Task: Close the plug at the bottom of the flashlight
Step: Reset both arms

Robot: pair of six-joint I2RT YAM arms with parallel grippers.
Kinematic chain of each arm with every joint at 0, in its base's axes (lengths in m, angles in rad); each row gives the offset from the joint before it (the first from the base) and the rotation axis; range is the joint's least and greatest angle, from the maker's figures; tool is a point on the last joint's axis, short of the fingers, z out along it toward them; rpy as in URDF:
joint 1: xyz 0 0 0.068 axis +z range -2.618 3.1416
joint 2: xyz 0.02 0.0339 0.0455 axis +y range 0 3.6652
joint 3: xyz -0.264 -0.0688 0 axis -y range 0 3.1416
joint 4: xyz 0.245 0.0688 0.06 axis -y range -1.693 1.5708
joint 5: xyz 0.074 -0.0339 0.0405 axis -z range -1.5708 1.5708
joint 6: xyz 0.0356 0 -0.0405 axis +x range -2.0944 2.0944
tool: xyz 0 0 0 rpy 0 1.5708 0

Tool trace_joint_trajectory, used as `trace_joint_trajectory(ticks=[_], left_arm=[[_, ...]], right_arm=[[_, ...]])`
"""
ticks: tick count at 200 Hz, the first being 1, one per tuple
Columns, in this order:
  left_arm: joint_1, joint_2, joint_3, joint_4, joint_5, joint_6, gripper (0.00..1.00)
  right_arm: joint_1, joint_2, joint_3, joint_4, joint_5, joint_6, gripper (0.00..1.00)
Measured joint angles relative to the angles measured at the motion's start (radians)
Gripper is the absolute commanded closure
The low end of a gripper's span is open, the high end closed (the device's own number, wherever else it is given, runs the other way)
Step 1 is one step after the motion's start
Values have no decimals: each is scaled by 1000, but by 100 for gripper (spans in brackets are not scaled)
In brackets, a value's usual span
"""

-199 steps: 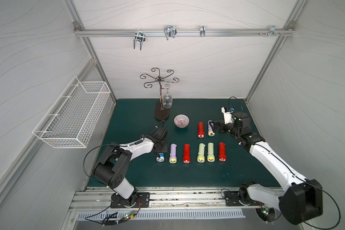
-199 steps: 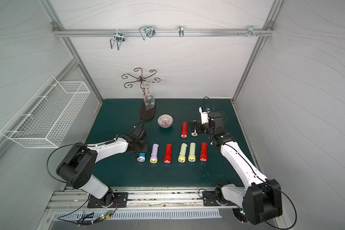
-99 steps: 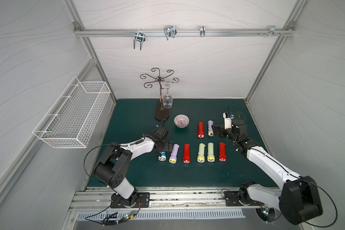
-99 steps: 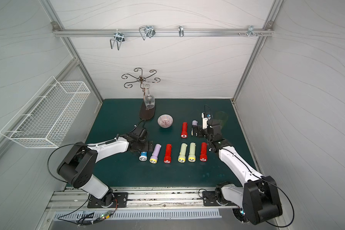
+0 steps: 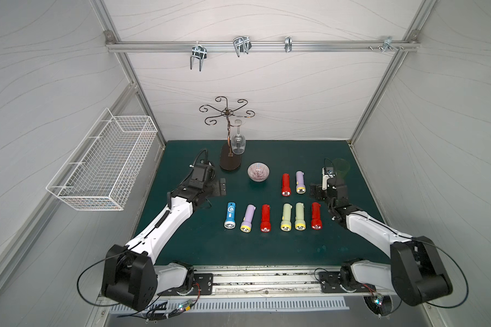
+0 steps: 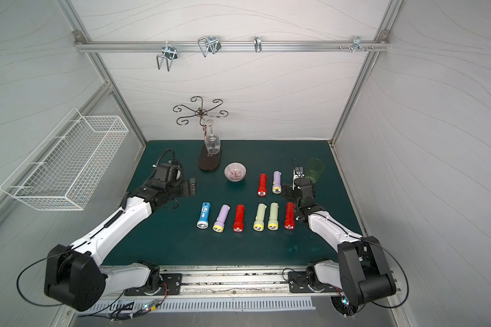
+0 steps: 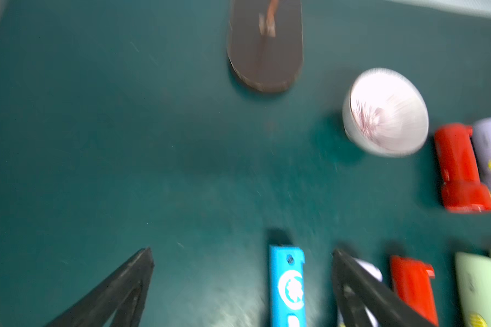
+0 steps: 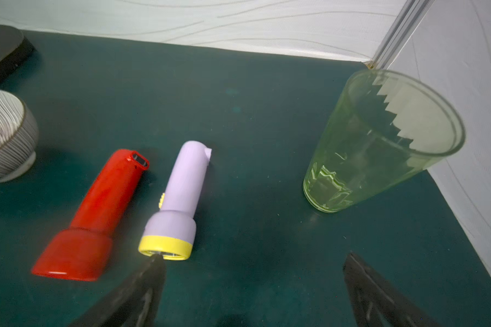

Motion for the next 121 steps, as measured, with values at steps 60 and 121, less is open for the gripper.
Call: trace_joint_trajectory(ticks=[60, 121], left_arm=[[185, -29, -418, 438, -34, 70, 1], [241, 101, -551, 929, -72, 167, 1]], right_arm=[[-78, 118, -163, 357, -45, -40, 1], [-93, 325, -165, 625, -95, -76, 1]])
